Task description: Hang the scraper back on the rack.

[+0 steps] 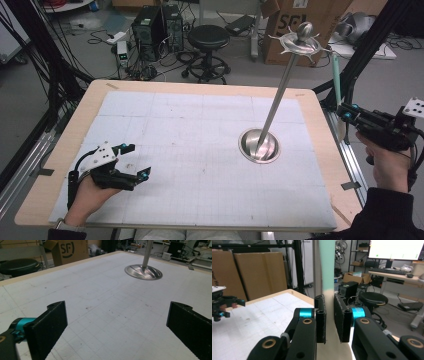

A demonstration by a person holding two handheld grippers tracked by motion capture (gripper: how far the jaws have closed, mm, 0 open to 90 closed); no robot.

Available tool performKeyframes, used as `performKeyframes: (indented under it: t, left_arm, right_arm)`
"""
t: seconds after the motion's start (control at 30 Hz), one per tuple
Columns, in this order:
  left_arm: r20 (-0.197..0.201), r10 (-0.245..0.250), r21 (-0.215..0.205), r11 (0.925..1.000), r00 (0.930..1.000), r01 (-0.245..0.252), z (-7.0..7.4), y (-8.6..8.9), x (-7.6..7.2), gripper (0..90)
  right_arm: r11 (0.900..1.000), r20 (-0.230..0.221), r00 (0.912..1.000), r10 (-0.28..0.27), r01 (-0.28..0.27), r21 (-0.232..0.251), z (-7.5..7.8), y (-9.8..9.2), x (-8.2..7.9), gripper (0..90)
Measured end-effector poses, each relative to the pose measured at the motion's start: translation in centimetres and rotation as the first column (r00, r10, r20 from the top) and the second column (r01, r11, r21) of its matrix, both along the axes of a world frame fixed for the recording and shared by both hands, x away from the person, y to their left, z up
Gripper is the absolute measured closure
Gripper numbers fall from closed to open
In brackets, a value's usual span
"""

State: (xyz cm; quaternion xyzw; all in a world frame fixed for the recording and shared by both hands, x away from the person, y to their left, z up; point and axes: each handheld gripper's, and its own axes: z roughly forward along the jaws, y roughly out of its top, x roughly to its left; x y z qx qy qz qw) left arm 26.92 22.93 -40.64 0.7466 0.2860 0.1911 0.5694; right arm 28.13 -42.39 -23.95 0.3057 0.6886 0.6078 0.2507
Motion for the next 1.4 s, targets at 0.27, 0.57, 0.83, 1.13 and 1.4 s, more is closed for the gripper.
performKeyframes:
  t: [0.27,0.57,0.83,1.13,1.4]
  left_arm:
    - [0.001,0.009,-0.001,1.0000,1.0000,-0.009,0.0,0.2,0.0,3.9]
    - [-0.005,0.012,0.004,0.9999,0.9999,-0.011,-0.2,0.2,-0.1,3.9]
    - [-0.007,0.015,0.003,0.9999,0.9999,-0.015,-0.3,0.3,-0.1,3.9]
    - [-0.008,0.013,0.002,0.9999,0.9999,-0.013,-0.3,0.3,-0.1,3.9]
    - [-0.009,0.010,0.008,0.9999,0.9999,-0.010,-0.3,0.3,-0.1,3.9]
  right_arm:
    - [1.000,0.002,0.9999,-0.011,0.011,0.023,0.3,-0.2,0.8,80.8]
    - [0.999,-0.006,0.9999,-0.009,0.009,0.035,0.3,0.1,1.5,80.8]
    - [0.999,-0.010,0.9999,-0.007,0.008,0.046,0.2,0.1,1.8,80.8]
    - [0.999,-0.018,0.9997,0.019,-0.018,0.044,-0.2,0.7,2.0,80.8]
    - [0.999,-0.031,0.9991,0.029,-0.028,0.039,-0.6,1.3,2.4,80.7]
